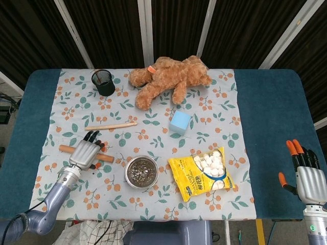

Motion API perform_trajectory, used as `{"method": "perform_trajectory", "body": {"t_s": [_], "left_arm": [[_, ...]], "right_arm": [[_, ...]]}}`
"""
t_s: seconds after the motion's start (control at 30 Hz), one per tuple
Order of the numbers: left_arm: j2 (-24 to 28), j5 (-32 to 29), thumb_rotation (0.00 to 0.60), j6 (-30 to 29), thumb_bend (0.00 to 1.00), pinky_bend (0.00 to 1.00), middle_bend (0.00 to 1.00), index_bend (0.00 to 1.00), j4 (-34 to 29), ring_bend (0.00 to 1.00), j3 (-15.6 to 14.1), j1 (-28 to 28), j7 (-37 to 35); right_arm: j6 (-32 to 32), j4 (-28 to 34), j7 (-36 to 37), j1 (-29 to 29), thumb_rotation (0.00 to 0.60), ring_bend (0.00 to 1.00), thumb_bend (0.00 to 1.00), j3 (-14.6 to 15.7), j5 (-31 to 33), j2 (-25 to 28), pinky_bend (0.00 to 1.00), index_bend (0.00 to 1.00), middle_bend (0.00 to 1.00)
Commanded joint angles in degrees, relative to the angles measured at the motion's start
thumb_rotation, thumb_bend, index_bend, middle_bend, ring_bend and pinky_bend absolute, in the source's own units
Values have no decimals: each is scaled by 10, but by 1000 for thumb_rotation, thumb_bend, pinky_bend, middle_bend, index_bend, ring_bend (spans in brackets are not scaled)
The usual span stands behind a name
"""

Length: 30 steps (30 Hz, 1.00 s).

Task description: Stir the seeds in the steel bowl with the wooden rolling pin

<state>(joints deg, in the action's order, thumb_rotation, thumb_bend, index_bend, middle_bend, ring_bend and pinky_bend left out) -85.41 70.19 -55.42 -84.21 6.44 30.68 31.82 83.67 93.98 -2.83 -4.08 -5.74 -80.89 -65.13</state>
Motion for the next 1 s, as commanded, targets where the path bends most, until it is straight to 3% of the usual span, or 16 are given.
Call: {"method": "perform_trajectory", "body": {"t_s": [0.03,0.77,1.0], "left_arm": [[-4,-2,600,0,361,69,367,430,2,38,-1,3,-1],[-25,-23,600,4,376,70,426,458,24,62,-10,20,-2],[-25,-24,600,0,441,74,515,501,23,96,-12,22,-5]], "right_arm": [[0,0,0,0,600,0,415,0,0,0,0,0,0],[1,0,0,0,600,0,415,0,1,0,0,0,0],[0,0,0,0,600,0,415,0,1,0,0,0,0]]}}
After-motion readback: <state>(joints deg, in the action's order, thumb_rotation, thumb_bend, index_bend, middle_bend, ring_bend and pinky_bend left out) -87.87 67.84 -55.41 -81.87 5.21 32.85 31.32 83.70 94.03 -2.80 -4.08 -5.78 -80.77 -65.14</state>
